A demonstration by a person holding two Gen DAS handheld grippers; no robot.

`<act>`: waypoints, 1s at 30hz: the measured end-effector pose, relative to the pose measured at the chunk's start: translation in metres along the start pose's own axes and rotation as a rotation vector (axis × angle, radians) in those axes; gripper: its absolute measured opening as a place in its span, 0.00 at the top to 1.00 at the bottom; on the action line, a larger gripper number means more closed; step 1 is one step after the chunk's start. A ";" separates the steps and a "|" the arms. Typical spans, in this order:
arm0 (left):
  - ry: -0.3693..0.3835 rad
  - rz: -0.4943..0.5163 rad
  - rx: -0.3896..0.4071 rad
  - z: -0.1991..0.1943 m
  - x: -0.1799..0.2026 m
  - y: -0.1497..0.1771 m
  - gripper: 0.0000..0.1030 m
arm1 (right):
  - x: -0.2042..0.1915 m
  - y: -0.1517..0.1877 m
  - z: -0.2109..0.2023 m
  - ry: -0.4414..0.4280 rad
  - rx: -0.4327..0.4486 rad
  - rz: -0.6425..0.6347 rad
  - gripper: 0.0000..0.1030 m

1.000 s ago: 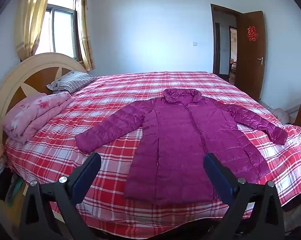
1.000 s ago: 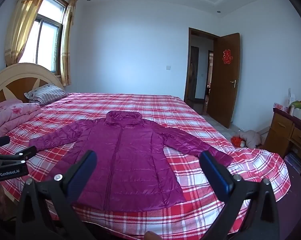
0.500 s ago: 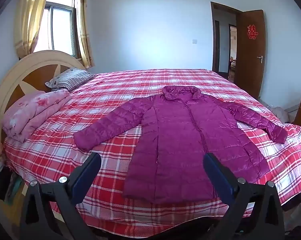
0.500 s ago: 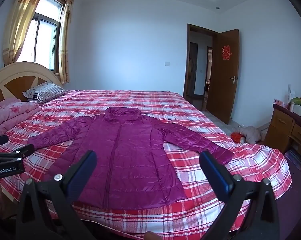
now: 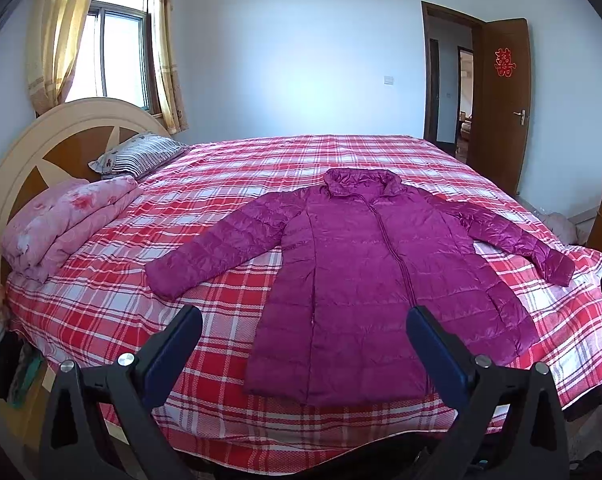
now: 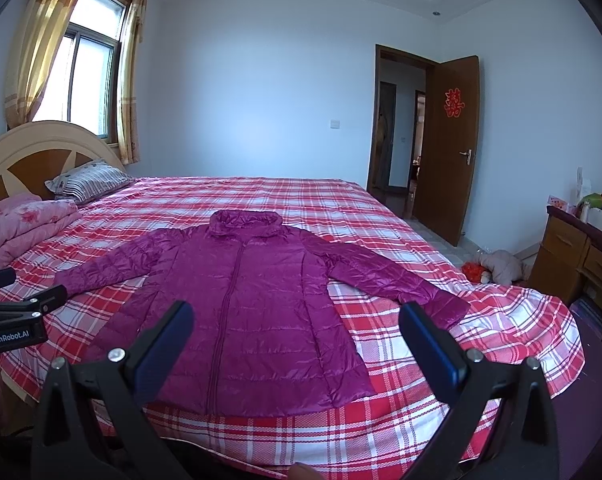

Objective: Fold large clothes

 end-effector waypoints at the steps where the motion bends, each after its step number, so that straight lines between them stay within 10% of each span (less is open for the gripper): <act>1: 0.000 0.000 0.000 0.000 -0.001 0.000 0.01 | 0.000 0.000 0.000 0.000 -0.001 0.001 0.00; 30: 0.001 0.005 -0.012 0.003 0.000 0.006 0.01 | -0.002 0.005 0.004 -0.012 -0.013 0.003 0.00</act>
Point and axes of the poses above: each gripper's, at about its wrist camera, not at the fingertips, and z roughly the way its jaws point, x to its right, y to its underside, the point moved 5 cm from there along z, roughly the way its jaws point, and after that the axes turned 15 degrees about -z, right-handed, at the moved point
